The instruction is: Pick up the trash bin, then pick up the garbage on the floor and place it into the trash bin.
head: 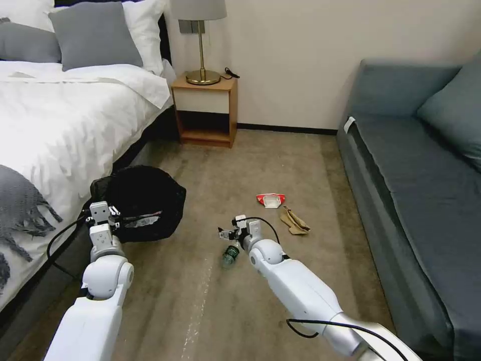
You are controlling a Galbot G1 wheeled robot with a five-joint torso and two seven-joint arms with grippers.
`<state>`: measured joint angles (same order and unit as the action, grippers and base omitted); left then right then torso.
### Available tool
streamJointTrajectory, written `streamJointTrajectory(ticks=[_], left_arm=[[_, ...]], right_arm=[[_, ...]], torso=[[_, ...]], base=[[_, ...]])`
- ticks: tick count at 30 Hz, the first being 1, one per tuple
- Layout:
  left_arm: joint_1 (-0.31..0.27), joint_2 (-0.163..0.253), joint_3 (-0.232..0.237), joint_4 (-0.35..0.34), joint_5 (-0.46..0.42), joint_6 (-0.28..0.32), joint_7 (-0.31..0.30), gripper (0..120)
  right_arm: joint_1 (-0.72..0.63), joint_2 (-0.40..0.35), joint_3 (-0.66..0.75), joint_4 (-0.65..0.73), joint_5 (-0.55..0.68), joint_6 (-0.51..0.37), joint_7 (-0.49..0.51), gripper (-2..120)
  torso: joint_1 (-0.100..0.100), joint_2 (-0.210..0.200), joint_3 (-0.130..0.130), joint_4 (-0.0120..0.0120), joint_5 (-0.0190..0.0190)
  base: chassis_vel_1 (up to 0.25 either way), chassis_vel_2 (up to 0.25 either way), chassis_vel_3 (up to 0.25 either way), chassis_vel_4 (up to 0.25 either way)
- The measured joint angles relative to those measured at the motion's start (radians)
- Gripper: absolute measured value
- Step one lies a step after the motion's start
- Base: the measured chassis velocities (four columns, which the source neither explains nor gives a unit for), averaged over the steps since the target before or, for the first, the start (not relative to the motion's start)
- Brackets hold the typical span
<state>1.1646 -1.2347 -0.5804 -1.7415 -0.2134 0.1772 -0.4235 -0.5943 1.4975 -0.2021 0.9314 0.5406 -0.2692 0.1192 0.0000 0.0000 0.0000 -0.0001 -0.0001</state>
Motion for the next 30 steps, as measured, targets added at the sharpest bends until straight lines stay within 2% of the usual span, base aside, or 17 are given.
streamJointTrajectory(ticks=[9, 18, 22, 30], left_arm=[[0.053, -0.012, -0.019, -0.012, 0.021, -0.016, 0.023, 3], [0.102, -0.008, -0.066, -0.034, 0.024, -0.03, 0.029, 3], [0.11, -0.007, -0.072, -0.035, 0.024, -0.035, 0.032, 3], [0.102, -0.007, -0.062, -0.035, 0.024, -0.036, 0.033, 3]], right_arm=[[0.026, 0.062, 0.003, -0.124, -0.045, 0.0, -0.002, 100], [0.053, 0.113, 0.007, -0.226, -0.097, -0.017, 0.013, 100], [0.064, 0.113, 0.018, -0.279, -0.158, -0.006, 0.027, 100], [0.072, 0.112, 0.036, -0.317, -0.178, -0.005, 0.029, 100]], torso=[[0.0, 0.0, 0.0, 0.0001, -0.0001], [0.0, 0.0, 0.0, 0.0003, 0.0001], [0.0, 0.0, 0.0, 0.0, 0.0], [0.0, 0.0, 0.0, 0.0001, 0.0001]], base=[[0.0, 0.0, 0.0, 0.0], [0.0, 0.0, 0.0, 0.0], [0.0, 0.0, 0.0, 0.0], [0.0, 0.0, 0.0, 0.0]])
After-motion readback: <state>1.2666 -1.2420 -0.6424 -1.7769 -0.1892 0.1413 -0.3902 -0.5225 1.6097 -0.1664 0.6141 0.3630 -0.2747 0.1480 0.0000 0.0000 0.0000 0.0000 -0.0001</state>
